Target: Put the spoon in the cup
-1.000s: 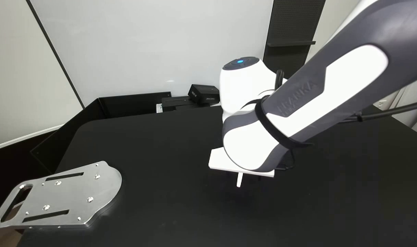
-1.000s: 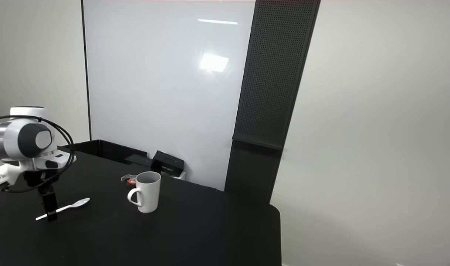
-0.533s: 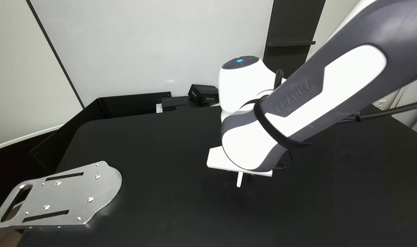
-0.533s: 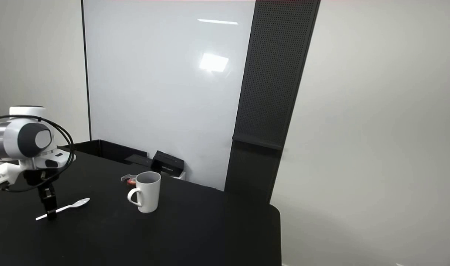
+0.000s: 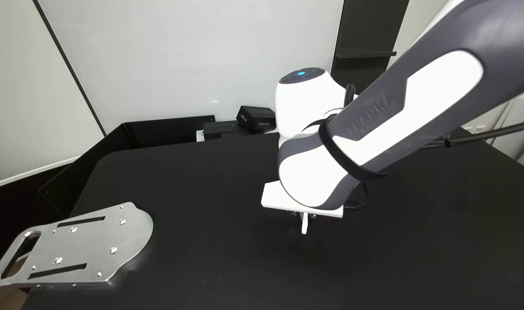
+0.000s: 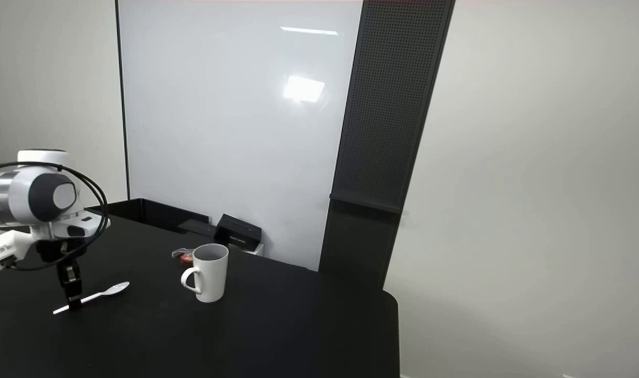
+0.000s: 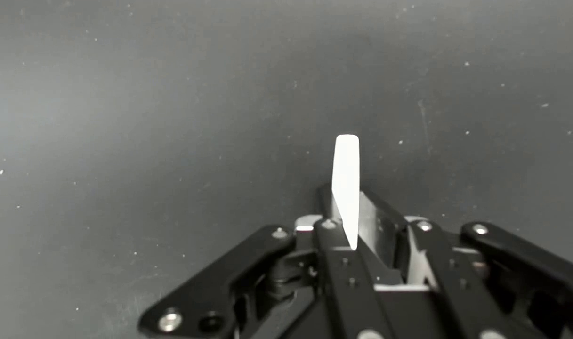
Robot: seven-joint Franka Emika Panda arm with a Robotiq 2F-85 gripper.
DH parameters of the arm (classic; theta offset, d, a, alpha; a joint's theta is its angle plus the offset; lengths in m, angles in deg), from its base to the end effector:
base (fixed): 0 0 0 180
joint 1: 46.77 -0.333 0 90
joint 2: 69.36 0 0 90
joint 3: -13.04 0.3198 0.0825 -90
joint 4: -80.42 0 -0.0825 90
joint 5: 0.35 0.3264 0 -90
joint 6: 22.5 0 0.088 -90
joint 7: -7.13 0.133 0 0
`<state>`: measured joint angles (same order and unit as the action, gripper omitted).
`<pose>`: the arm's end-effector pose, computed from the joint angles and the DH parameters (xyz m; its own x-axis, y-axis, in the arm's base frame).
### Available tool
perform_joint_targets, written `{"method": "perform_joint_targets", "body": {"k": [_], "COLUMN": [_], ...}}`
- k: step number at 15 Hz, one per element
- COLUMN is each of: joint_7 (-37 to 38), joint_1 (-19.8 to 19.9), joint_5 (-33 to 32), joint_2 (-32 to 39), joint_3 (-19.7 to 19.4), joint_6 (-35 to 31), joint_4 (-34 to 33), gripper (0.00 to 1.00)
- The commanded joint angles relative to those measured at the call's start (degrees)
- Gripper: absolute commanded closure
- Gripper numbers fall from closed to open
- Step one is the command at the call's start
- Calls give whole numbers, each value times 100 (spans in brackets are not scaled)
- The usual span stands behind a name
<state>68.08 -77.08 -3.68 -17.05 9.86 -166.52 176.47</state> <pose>0.5533 0.2862 0.0901 0.8672 -0.4972 0.0273 -0.4972 -0.8614 0.1040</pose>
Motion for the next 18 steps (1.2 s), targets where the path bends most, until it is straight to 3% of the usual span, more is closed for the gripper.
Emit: {"method": "perform_joint_targets", "body": {"k": [1,6,18], "joint_7": [-97,-334,-759], "joint_1": [263,765,1897], "joint_5": [41,363,1894], "joint_2": [42,-30,-249], "joint_3": [74,282,800], "joint_6": [404,949,2435], "joint_4": [-368,-745,-1655], "gripper": [95,95,95]}}
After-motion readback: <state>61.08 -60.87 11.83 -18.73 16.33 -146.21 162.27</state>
